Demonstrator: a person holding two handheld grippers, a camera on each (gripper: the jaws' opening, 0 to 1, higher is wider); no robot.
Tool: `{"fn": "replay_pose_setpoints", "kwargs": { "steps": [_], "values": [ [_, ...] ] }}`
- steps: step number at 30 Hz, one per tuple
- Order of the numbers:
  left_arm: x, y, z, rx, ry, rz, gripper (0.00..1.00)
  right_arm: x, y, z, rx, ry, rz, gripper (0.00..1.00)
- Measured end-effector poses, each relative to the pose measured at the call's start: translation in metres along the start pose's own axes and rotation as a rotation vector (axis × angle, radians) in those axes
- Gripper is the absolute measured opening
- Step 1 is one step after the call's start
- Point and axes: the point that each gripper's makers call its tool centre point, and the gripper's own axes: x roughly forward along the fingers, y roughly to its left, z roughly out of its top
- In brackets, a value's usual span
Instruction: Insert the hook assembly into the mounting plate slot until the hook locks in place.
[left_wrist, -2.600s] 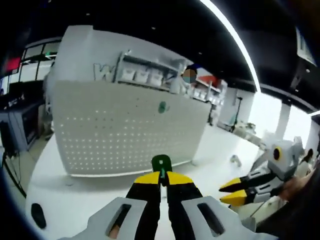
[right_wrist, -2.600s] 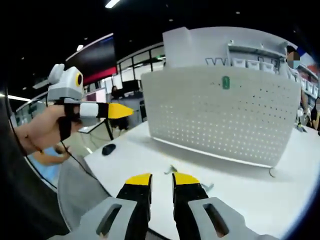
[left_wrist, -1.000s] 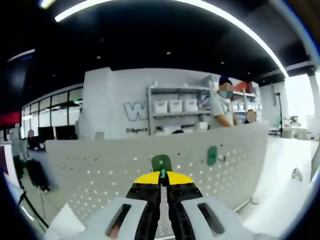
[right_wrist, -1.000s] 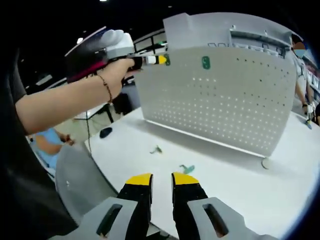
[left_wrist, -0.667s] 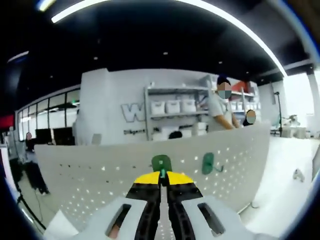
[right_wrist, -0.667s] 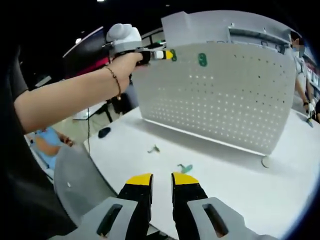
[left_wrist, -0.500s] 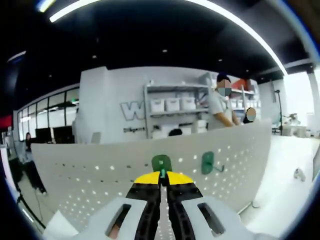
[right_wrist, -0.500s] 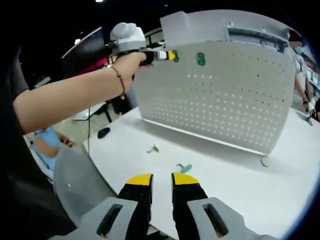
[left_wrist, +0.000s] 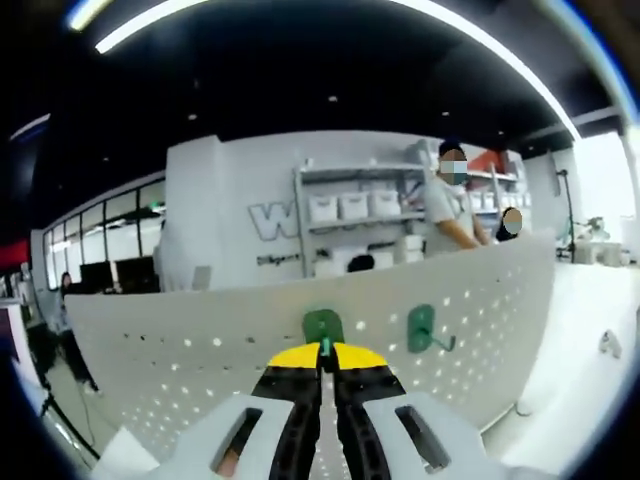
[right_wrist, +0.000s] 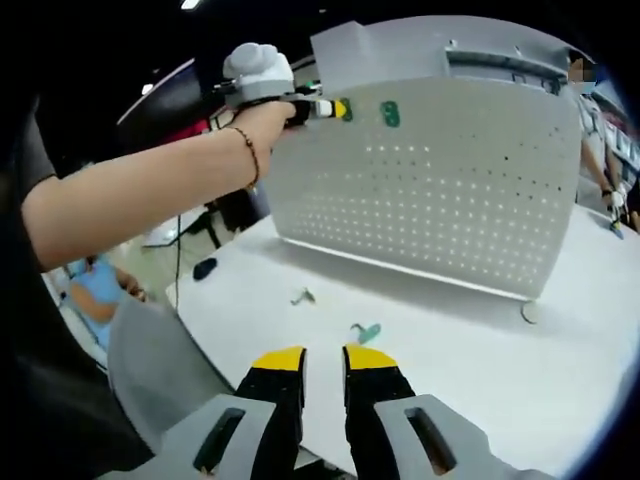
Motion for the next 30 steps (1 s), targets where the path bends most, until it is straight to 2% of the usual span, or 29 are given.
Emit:
{"fn": "replay_pose_setpoints", "kwargs": {
  "steps": [15, 17, 21, 30],
  "values": [
    [0.002, 0.0029, -0.0057, -0.022, 0.019, 0.017, 0.03, -0.0029, -0.0052, -0.0011, 0.023, -0.006, -0.012, 0.13],
    [0.0028, 0.0059, -0.0078, -0.054, 0.026, 0.018, 0.03, -0.003, -0.0048, -0.0014, 0.026, -0.006, -0.011, 0.13],
    [0.0051, 0.0038, -0.008, -0.038, 0.035, 0.007, 0.03, -0.003, -0.0049, -0.0013, 0.026, -0.008, -0.012, 0.12],
    [0.0038, 0.0029, -0.0096, -0.087, 0.038, 0.004, 0.03, -0.0025, -0.0046, -0.0019, 0.032, -0.008, -0.015, 0.12]
  ]
}}
